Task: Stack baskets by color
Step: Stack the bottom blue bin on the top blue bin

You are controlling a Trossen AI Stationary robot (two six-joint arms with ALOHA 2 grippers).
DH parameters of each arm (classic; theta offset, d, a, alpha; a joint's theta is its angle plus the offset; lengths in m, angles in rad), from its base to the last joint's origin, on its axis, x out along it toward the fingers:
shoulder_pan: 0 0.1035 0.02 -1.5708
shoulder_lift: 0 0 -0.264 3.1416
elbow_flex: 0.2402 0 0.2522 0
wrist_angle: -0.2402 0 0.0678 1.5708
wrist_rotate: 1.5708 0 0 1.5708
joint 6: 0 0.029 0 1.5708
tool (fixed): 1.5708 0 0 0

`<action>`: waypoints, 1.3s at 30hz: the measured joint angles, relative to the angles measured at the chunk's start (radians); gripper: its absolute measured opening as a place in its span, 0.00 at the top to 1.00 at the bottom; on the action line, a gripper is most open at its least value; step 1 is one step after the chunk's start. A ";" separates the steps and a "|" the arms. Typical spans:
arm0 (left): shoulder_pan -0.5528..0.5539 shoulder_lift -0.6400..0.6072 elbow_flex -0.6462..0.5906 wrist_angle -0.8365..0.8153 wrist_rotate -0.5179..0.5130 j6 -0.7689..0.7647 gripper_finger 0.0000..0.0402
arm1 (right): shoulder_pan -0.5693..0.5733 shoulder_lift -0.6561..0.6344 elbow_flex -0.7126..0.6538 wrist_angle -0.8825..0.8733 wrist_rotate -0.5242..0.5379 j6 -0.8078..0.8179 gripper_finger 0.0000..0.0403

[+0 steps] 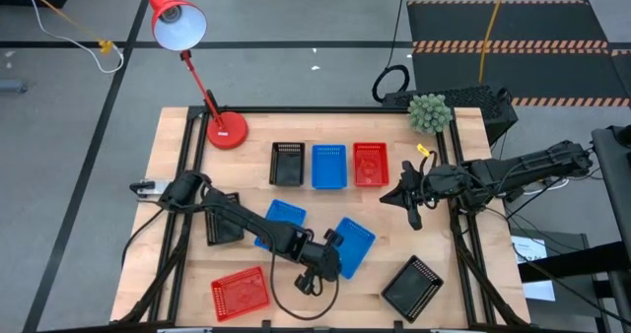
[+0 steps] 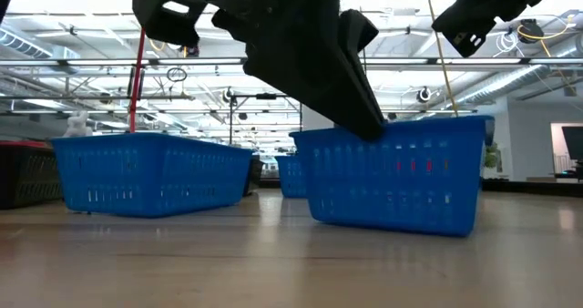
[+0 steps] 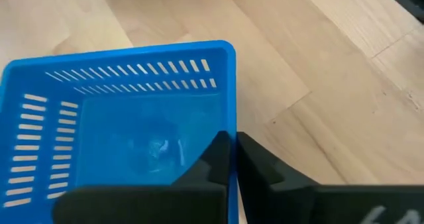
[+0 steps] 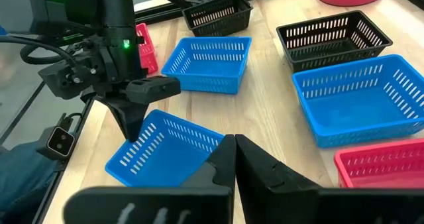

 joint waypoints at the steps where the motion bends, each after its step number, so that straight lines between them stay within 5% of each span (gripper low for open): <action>1: -0.002 -0.005 0.000 -0.002 0.000 0.000 0.98 | 0.000 0.000 0.000 0.000 0.000 0.000 1.00; 15: -0.039 -0.147 0.000 -0.076 -0.097 -0.022 0.99 | 0.000 0.000 0.000 -0.016 0.000 0.000 1.00; 24: -0.048 -0.107 0.000 -0.072 -0.072 -0.069 0.99 | 0.000 0.000 0.000 -0.026 0.000 0.000 1.00; 39: -0.035 -0.024 0.000 -0.009 -0.061 -0.098 0.75 | 0.001 0.000 0.000 -0.029 0.000 0.001 1.00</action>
